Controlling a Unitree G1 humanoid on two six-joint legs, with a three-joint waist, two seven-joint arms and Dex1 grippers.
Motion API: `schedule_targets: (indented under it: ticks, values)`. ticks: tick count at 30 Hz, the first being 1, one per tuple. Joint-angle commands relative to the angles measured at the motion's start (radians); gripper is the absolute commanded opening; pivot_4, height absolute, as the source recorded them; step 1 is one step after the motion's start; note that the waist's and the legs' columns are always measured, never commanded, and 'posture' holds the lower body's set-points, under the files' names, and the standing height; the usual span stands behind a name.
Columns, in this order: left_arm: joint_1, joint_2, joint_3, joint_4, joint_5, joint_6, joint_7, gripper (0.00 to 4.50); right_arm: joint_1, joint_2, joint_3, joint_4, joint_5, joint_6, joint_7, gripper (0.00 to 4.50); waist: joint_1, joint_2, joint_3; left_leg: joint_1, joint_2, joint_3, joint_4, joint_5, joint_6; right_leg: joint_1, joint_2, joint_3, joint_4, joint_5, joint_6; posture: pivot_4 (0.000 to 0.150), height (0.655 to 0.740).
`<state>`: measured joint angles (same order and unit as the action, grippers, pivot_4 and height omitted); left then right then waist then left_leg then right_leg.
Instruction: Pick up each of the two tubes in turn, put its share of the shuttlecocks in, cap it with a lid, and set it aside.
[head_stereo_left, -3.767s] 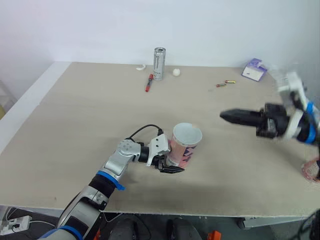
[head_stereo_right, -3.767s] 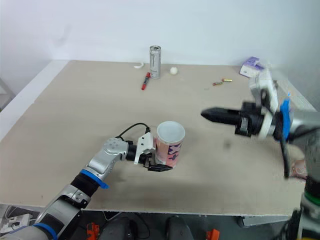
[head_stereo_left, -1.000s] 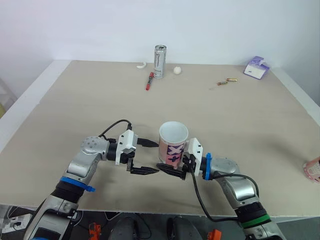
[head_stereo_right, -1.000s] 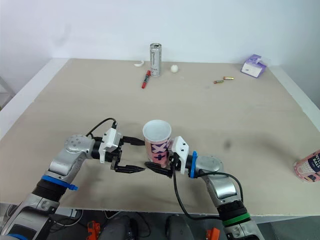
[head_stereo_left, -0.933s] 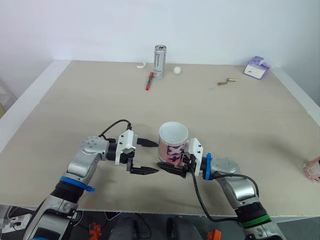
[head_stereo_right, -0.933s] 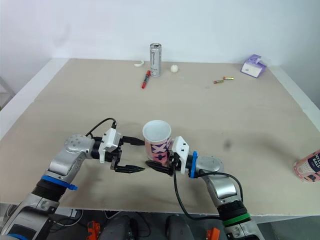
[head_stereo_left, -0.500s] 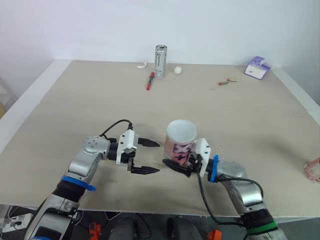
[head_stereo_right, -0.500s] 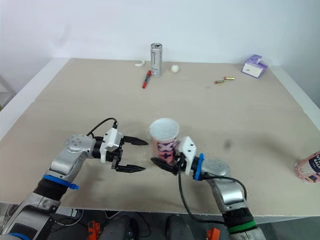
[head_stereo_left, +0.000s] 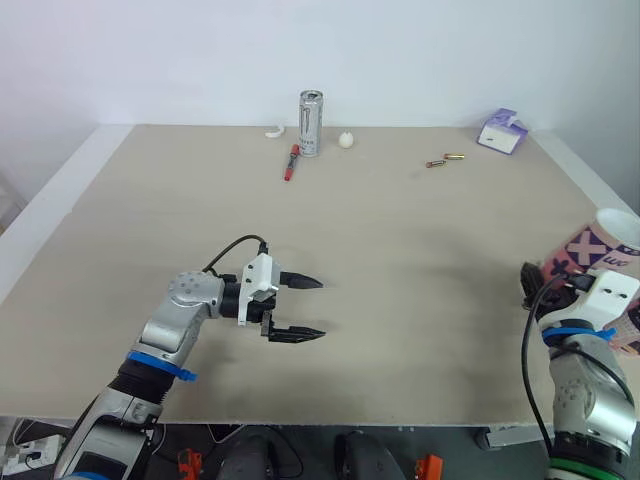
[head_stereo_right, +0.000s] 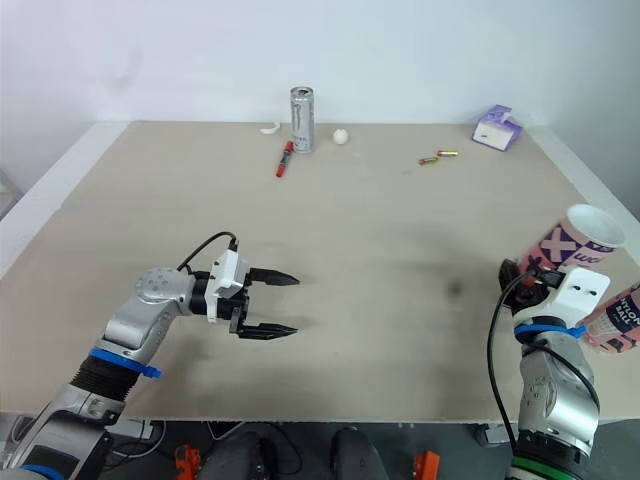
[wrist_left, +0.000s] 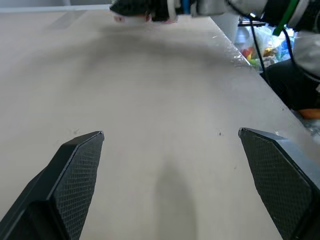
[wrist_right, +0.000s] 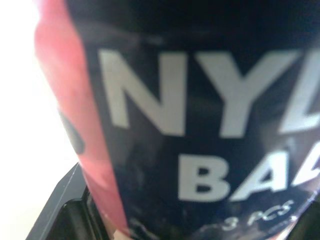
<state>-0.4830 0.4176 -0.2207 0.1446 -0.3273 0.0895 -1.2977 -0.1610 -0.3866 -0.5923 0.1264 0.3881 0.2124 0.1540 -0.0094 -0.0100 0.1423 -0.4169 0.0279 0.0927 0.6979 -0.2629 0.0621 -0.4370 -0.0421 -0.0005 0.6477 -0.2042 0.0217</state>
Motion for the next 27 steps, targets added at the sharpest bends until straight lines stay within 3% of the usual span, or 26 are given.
schedule_targets:
  ticks: [1,6,7,9,16,27]
  values:
    - [-0.01,0.0,0.013,-0.037,-0.012,0.005,0.011,4.5,-0.011,-0.001,-0.035,0.016,0.001,-0.037,-0.052,3.08,-0.005,0.0,0.0,0.001,0.0,0.0,-0.002,0.001,0.0,0.0,0.0,0.001,0.0,0.0,0.0,0.15,0.74]
    - [-0.006,0.004,0.012,-0.046,-0.01,0.009,0.014,4.5,0.005,-0.017,-0.02,0.067,-0.014,-0.067,-0.047,3.08,-0.008,0.0,0.0,0.003,-0.001,0.001,-0.007,0.003,0.0,0.0,0.001,0.004,0.0,0.0,0.0,0.15,0.74]
    - [-0.009,0.004,0.01,-0.042,-0.007,0.007,0.013,4.5,0.011,-0.025,-0.012,0.07,-0.019,-0.069,-0.037,3.83,-0.008,0.0,0.0,0.004,-0.001,0.002,-0.008,0.003,0.0,0.0,0.001,0.004,0.0,0.0,0.0,0.15,0.74]
    - [-0.013,0.005,0.009,-0.039,-0.004,0.006,0.013,4.5,0.021,-0.032,-0.003,0.069,-0.025,-0.072,-0.026,4.46,-0.008,0.0,0.0,0.005,-0.001,0.002,-0.008,0.003,0.0,0.0,0.001,0.005,0.0,0.0,0.0,0.15,0.74]
    - [-0.016,0.006,0.005,-0.037,-0.003,0.008,0.008,4.5,0.091,-0.028,0.024,-0.005,-0.051,-0.055,-0.015,4.49,-0.008,0.0,0.0,0.007,-0.001,0.005,-0.01,0.003,0.0,0.001,0.001,0.008,0.0,-0.002,0.003,0.15,0.74]
    - [-0.022,0.004,0.003,-0.019,0.002,0.002,0.005,4.5,0.352,0.009,0.018,-0.368,0.003,0.088,-0.021,4.49,-0.008,0.0,0.0,0.009,-0.001,0.007,-0.012,0.003,0.0,0.002,0.001,0.014,0.0,-0.005,0.005,0.15,0.74]
